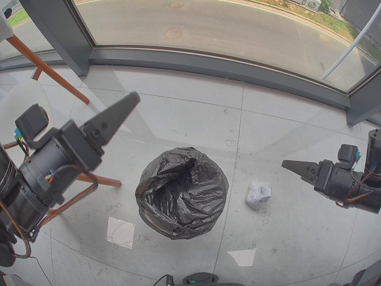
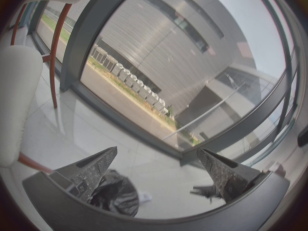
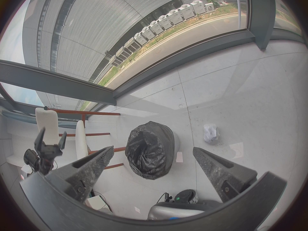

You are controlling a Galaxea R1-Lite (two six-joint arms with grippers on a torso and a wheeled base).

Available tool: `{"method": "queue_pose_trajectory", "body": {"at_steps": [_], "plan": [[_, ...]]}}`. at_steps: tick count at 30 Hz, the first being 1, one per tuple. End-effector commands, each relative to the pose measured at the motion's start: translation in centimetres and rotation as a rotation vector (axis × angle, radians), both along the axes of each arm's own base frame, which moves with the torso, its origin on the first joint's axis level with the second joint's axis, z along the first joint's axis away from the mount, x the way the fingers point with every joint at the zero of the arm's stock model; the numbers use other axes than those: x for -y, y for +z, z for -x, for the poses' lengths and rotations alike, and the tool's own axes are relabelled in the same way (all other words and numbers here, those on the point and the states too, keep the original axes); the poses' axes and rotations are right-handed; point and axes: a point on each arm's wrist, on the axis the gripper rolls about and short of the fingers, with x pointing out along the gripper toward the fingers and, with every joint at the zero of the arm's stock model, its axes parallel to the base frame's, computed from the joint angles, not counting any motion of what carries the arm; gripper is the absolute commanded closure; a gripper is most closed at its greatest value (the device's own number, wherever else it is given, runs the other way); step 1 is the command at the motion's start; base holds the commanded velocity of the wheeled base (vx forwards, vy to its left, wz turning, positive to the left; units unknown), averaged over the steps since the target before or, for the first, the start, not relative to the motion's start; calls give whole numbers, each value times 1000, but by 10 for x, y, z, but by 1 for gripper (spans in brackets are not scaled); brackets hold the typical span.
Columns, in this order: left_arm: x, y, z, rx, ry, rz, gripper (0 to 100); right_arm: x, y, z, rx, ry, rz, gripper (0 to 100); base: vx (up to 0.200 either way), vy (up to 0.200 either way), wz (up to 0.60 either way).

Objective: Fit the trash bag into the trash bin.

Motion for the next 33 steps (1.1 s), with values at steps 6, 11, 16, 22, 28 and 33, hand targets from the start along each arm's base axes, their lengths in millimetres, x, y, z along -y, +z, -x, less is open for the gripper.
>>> {"method": "queue_pose_trajectory", "body": {"at_steps": [6,11,16,22,28,33], "plan": [[-34,-2,42,-49,-112,-106,0,-17,-29,-49,-35,-22,141,0,0,-200,0],[-34,-4,42,-69,-110,-119,0,-25,-50,-66,-83,-61,209,0,0,-200,0],[-34,-4,42,-68,-107,-120,0,-32,-72,-84,-136,-77,256,0,0,-200,0],[-34,8,39,-41,-72,-97,0,-38,-101,-113,-191,-101,292,0,0,-133,0],[-35,14,40,-21,-75,-78,0,-59,-123,-128,-214,-65,319,0,0,0,0],[-36,15,40,-18,-70,-73,0,-78,-161,-140,-267,-50,367,0,0,0,0]]}}
